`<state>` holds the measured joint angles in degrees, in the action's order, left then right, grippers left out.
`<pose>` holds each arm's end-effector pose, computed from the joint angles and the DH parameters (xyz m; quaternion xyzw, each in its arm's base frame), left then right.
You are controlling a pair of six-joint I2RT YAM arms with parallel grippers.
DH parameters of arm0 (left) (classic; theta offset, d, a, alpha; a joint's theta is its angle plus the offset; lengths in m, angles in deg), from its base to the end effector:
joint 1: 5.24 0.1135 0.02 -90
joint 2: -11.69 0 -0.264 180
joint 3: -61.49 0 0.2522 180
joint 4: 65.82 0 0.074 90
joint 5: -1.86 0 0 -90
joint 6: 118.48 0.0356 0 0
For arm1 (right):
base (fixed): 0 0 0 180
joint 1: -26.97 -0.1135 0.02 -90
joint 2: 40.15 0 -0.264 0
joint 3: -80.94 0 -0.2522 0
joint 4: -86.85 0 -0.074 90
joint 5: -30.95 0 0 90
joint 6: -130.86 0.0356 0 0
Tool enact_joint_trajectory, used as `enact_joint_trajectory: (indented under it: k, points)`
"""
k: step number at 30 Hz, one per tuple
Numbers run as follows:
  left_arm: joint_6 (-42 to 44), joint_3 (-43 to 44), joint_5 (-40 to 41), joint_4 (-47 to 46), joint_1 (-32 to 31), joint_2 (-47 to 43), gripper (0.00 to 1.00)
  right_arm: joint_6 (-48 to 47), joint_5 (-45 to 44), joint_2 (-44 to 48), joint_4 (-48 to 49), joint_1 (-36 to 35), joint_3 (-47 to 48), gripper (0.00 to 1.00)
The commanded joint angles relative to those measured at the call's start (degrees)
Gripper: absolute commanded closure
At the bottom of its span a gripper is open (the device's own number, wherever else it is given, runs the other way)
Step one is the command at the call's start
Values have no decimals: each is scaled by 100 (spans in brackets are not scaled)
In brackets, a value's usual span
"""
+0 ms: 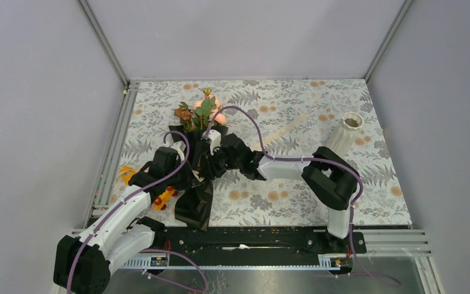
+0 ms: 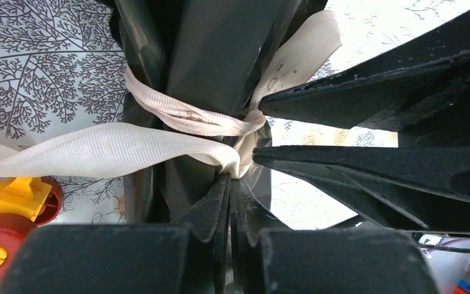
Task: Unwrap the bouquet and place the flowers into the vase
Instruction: Untie the ribbon from the wrapping paper.
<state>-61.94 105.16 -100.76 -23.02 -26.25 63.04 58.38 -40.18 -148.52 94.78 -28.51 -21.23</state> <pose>0.1599 -0.0697 0.2021 -0.0645 0.9339 -0.2458 0.2514 0.2284 0.3524 0.1945 -0.3529 0.7465 0.4352 0.3588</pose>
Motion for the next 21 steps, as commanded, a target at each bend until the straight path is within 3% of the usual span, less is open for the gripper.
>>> enact_joint_trajectory:
  k: [1,11,16,21]
  points:
    - [49,173,116,-82,-17,-25,97,-215,152,-157,-8,-24,349,64]
    - [42,155,179,-82,-17,-38,98,-220,372,-339,-59,-32,441,75]
    - [41,117,229,-109,-17,-21,100,-120,334,-242,12,-33,376,100]
    - [-10,103,271,-108,-17,64,100,31,250,133,39,-33,390,100]
